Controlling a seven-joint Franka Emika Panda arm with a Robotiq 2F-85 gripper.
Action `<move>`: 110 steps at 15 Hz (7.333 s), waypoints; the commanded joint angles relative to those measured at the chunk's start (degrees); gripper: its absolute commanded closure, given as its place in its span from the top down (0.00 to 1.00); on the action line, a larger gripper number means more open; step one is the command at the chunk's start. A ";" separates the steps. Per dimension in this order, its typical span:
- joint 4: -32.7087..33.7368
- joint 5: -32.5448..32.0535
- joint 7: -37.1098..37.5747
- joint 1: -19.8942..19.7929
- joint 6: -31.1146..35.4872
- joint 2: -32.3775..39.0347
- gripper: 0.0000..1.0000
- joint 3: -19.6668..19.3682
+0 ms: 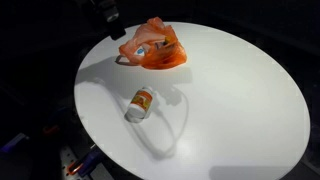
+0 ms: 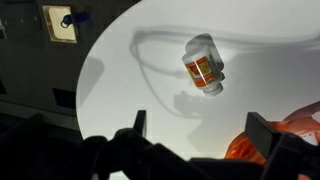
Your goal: Take the bottle out of the carrier bag
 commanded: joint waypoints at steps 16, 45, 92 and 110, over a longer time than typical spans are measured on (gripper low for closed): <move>12.11 4.57 -1.96 7.90 6.23 22.61 1.00 -0.85; 24.11 24.86 -23.64 14.47 20.72 50.18 1.00 2.23; 29.53 25.30 -28.66 11.93 30.00 62.90 1.00 5.92; 29.17 19.87 -21.87 12.59 26.95 56.21 0.25 4.51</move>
